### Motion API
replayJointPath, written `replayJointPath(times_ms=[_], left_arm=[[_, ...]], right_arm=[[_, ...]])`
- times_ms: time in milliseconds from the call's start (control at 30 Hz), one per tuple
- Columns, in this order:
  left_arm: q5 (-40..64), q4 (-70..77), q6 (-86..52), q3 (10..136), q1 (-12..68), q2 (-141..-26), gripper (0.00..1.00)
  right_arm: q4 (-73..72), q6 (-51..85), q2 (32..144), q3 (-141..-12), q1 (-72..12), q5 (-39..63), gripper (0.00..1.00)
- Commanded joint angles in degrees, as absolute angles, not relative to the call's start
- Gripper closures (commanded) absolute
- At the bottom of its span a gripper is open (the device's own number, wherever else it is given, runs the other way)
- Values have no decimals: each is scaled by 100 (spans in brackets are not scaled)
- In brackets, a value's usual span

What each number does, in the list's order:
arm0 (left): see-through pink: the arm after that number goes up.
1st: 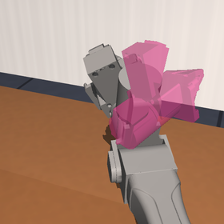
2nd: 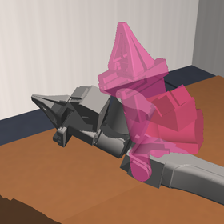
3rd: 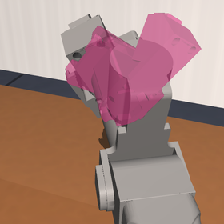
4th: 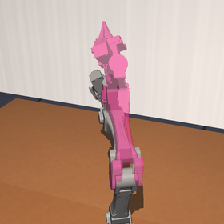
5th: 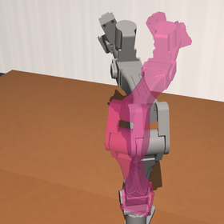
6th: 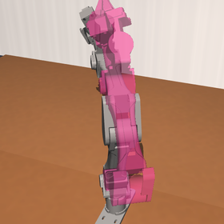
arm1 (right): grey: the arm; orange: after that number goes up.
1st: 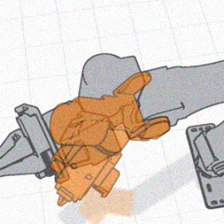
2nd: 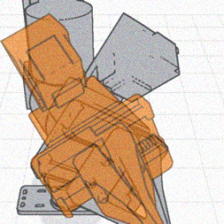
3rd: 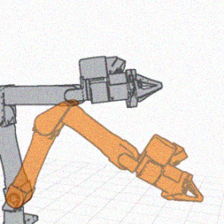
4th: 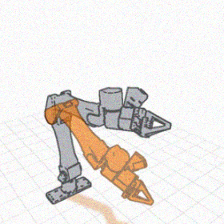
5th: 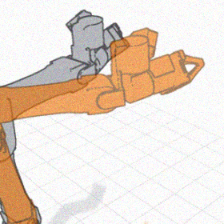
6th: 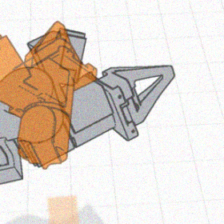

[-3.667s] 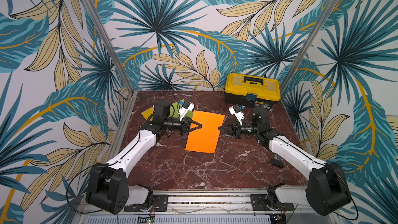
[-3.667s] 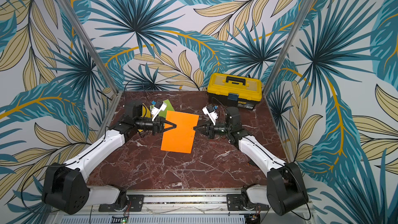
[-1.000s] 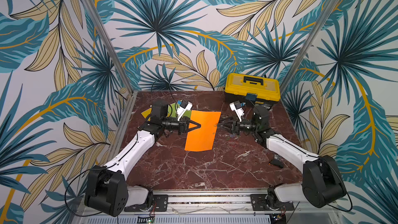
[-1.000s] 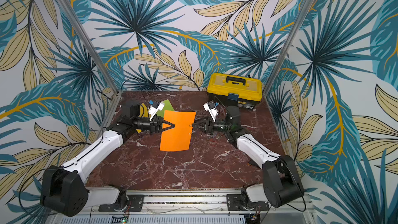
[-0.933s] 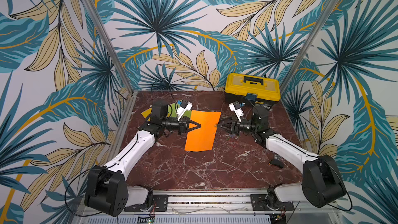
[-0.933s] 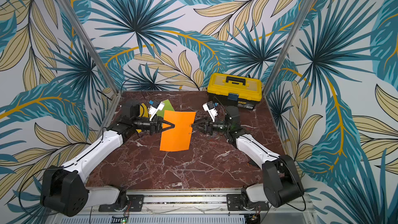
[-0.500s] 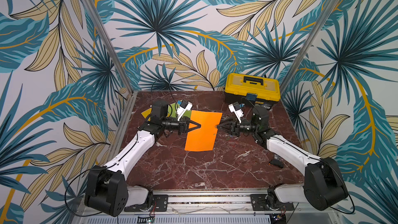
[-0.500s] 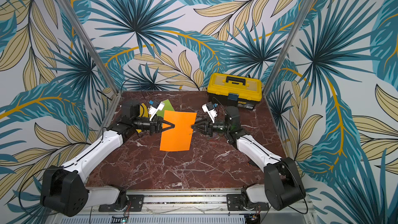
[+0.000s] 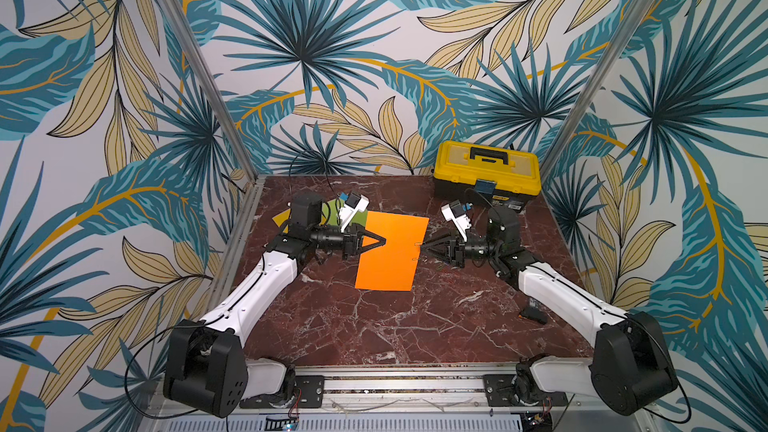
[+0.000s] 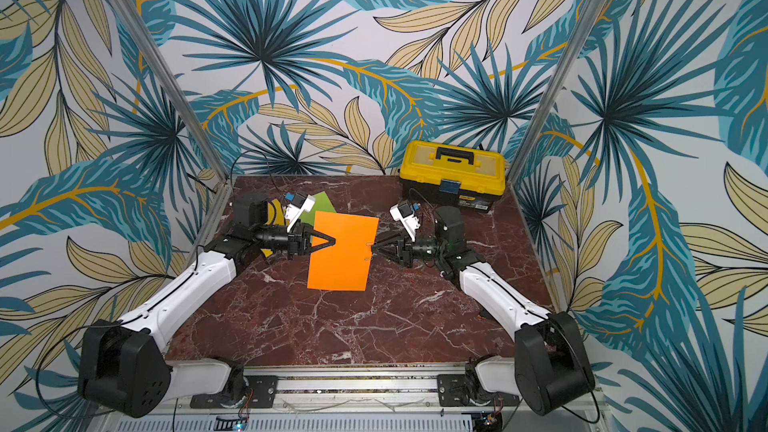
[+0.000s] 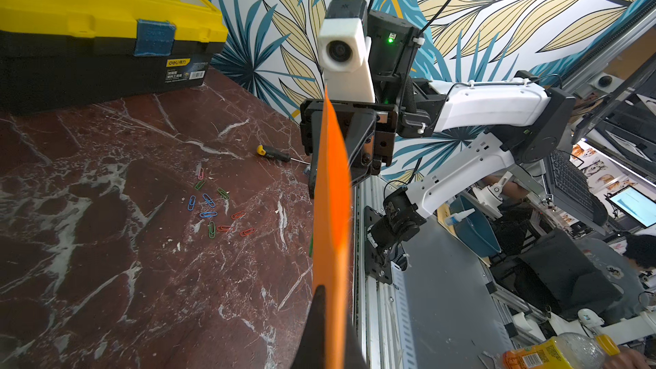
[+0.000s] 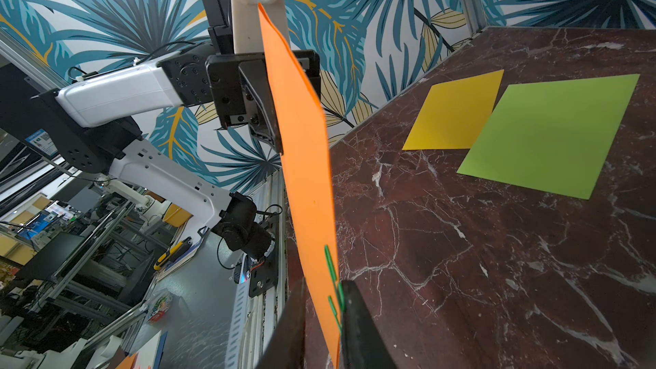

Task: Unclip the paperclips from the documents
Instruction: Remove the paper clip from the document.

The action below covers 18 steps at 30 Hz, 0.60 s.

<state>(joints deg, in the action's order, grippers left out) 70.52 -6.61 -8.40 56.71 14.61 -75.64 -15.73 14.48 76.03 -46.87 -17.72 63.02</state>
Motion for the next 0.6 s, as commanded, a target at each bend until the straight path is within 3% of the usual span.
replayJointPath(times_ms=[0,567], left_arm=[[7053,-558,-783,5624,1405,-7374,100],[7084,-562,-787,5607,1406,-7391,100]], right_arm=[[-1423,1305,7475,-4755,-1766,6328,80],[-1783,1615,7456,-4773,-1655,6257,80]])
